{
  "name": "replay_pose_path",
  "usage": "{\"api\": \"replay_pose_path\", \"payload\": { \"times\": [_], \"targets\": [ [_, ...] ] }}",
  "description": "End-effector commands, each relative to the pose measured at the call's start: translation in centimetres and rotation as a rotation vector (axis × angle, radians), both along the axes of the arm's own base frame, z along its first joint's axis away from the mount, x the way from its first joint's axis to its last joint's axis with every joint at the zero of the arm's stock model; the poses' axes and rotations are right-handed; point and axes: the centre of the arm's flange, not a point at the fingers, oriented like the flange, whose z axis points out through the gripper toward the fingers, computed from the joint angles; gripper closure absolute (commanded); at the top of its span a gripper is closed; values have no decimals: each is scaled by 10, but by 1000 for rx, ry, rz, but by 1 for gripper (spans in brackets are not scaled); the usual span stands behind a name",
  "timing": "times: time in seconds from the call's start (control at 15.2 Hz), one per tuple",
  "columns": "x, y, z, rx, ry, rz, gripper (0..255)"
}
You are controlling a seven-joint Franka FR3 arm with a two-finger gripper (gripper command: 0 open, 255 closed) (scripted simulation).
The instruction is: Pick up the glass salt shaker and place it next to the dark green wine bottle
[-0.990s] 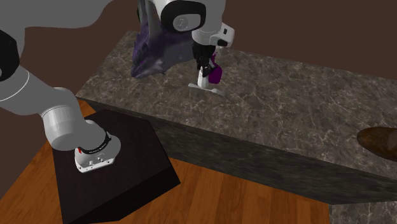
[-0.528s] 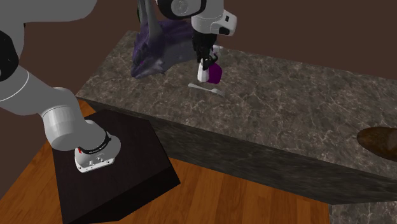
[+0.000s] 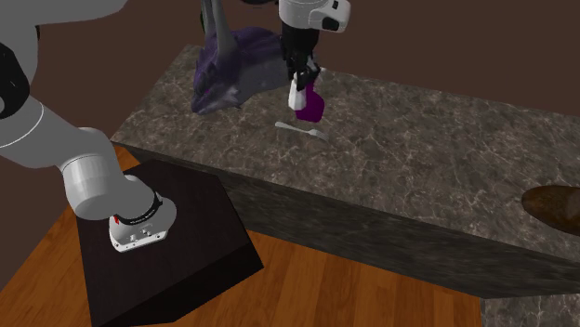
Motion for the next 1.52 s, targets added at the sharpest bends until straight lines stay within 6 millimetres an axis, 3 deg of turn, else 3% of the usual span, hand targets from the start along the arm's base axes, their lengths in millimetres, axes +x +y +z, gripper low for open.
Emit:
{"api": "replay_pose_path", "payload": {
  "times": [0.0, 1.45],
  "targets": [
    [0, -1, 11, 0, 0, 0, 255],
    [0, -1, 127, 0, 0, 0, 255]
  ]
}}
